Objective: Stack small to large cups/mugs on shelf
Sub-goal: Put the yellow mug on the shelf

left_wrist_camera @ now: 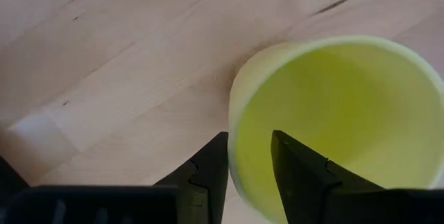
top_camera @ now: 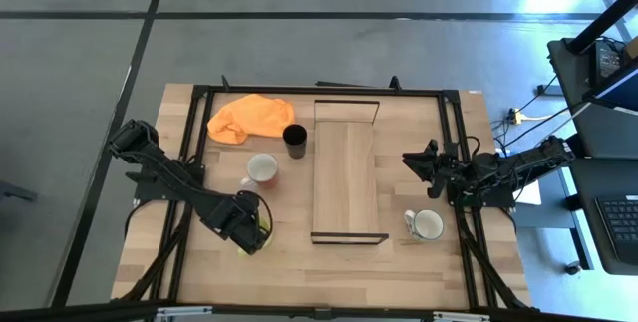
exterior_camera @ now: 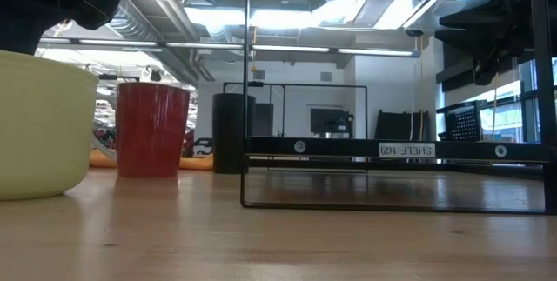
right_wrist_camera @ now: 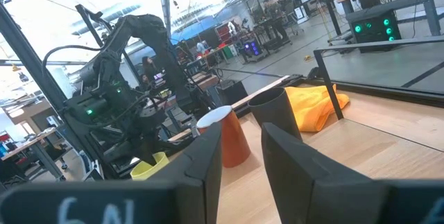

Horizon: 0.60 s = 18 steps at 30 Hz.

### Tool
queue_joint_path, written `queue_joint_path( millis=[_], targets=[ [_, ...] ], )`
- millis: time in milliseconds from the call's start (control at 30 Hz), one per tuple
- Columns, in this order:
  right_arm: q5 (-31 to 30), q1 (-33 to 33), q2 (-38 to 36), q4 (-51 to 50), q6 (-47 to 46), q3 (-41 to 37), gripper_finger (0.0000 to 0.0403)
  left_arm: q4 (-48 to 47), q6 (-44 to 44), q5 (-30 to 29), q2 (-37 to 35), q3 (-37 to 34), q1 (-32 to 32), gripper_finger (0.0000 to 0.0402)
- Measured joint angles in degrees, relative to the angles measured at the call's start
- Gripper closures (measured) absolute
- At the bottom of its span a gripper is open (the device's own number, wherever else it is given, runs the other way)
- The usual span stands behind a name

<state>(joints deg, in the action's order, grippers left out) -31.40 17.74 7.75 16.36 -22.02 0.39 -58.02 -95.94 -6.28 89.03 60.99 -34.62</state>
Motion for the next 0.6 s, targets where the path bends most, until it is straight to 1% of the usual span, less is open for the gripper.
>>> queue_joint_path(
  millis=[200, 333, 600],
  targets=[
    [0.00, 0.02, 0.00, 0.01, 0.00, 0.00, 0.0298, 0.02, 0.04, -0.42, 0.00, 0.00, 1.64, 0.0335],
    [0.00, 0.02, 0.00, 0.00, 0.00, 0.01, 0.0298, 0.72, 0.28, 0.83, 0.00, 0.00, 2.97, 0.0355],
    [0.00, 0.02, 0.00, 0.02, 0.00, 0.01, 0.0298, 3.21, 5.46, 1.44, -0.44, 0.04, 5.05, 0.0393]
  ],
)
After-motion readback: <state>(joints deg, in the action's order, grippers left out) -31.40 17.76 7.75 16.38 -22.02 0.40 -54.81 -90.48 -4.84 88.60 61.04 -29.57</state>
